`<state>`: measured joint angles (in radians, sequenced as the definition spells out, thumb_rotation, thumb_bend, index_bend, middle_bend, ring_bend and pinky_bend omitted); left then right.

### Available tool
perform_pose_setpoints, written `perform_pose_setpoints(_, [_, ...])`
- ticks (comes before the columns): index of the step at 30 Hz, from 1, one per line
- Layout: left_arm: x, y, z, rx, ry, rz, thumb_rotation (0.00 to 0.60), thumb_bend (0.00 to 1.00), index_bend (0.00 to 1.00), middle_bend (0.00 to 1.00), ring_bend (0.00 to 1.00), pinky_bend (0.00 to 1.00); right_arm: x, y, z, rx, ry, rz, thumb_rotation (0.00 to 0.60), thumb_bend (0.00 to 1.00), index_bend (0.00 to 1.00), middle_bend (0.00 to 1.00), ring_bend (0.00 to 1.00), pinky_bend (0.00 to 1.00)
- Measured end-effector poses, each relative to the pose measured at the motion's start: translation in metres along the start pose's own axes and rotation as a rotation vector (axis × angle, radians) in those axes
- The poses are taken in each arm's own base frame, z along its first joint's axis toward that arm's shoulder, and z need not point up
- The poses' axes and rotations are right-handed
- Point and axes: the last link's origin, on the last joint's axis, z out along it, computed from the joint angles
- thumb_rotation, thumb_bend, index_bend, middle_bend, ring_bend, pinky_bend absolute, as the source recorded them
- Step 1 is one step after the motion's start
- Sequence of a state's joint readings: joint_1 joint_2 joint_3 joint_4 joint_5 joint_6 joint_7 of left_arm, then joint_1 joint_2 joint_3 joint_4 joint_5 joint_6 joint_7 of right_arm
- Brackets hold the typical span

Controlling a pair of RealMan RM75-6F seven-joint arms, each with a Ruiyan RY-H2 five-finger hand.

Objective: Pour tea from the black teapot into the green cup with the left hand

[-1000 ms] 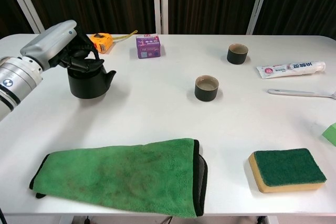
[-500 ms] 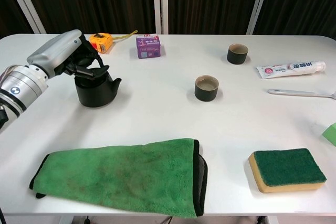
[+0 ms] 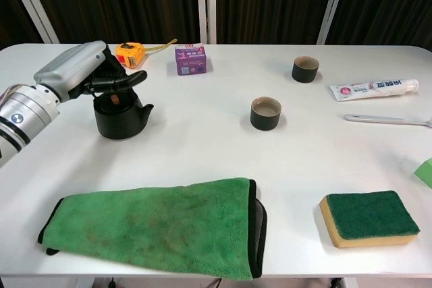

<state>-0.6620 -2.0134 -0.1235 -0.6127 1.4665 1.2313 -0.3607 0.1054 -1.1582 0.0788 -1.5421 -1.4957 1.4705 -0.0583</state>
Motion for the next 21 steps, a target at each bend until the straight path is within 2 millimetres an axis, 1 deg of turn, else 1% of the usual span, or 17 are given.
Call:
perform_pose_setpoints(2, [0.0006, -0.0005, -0.0002, -0.012, 0.002, 0.019, 0.002, 0.1, 0.99, 0.96, 0.91, 0.61, 0.0002, 0.0002, -0.0001, -0.001, 0.001, 0.0, 0.6, 0.19, 0.0, 0.0, 0.0, 0.0])
perform_pose_setpoints(5, [0.001, -0.0015, -0.0002, -0.023, 0.003, 0.04, 0.0, 0.09, 0.95, 0.92, 0.86, 0.58, 0.0002, 0.0005, -0.0001, -0.002, 0.001, 0.0, 0.6, 0.19, 0.0, 0.0, 0.0, 0.0])
perform_pose_setpoints(8, [-0.0001, -0.0033, 0.0002, -0.025, -0.007, 0.06, 0.0, 0.09, 0.87, 0.85, 0.78, 0.56, -0.0002, 0.0004, 0.0, -0.002, -0.001, 0.001, 0.6, 0.19, 0.0, 0.0, 0.0, 0.0])
perform_pose_setpoints(13, [-0.0035, -0.0058, 0.0009, -0.02, -0.036, 0.098, 0.0, 0.09, 0.72, 0.71, 0.62, 0.5, -0.0009, 0.0007, 0.0, -0.003, -0.005, -0.001, 0.6, 0.19, 0.0, 0.0, 0.0, 0.0])
perform_pose_setpoints(14, [-0.0035, -0.0058, 0.0012, -0.021, -0.038, 0.105, 0.0, 0.09, 0.7, 0.69, 0.6, 0.5, -0.0009, 0.0009, 0.0001, -0.004, -0.007, -0.001, 0.6, 0.19, 0.0, 0.0, 0.0, 0.0])
perform_pose_setpoints(17, [-0.0015, -0.0053, 0.0015, -0.029, -0.028, 0.117, 0.0, 0.09, 0.59, 0.61, 0.52, 0.48, -0.0011, 0.0012, 0.0003, -0.006, -0.007, 0.0, 0.6, 0.19, 0.0, 0.0, 0.0, 0.0])
perform_pose_setpoints(19, [0.0003, -0.0054, 0.0015, -0.036, -0.019, 0.13, 0.0, 0.09, 0.46, 0.51, 0.42, 0.43, -0.0013, 0.0012, 0.0004, -0.005, -0.007, 0.0, 0.6, 0.19, 0.0, 0.0, 0.0, 0.0])
perform_pose_setpoints(20, [0.0016, -0.0056, 0.0015, -0.04, -0.012, 0.14, 0.0, 0.09, 0.41, 0.47, 0.38, 0.4, -0.0013, 0.0011, 0.0005, -0.005, -0.007, 0.0, 0.6, 0.19, 0.0, 0.0, 0.0, 0.0])
perform_pose_setpoints(21, [0.0028, -0.0058, 0.0015, -0.043, -0.006, 0.148, 0.0, 0.09, 0.33, 0.39, 0.31, 0.34, -0.0014, 0.0009, 0.0006, -0.005, -0.006, 0.001, 0.6, 0.19, 0.0, 0.0, 0.0, 0.0])
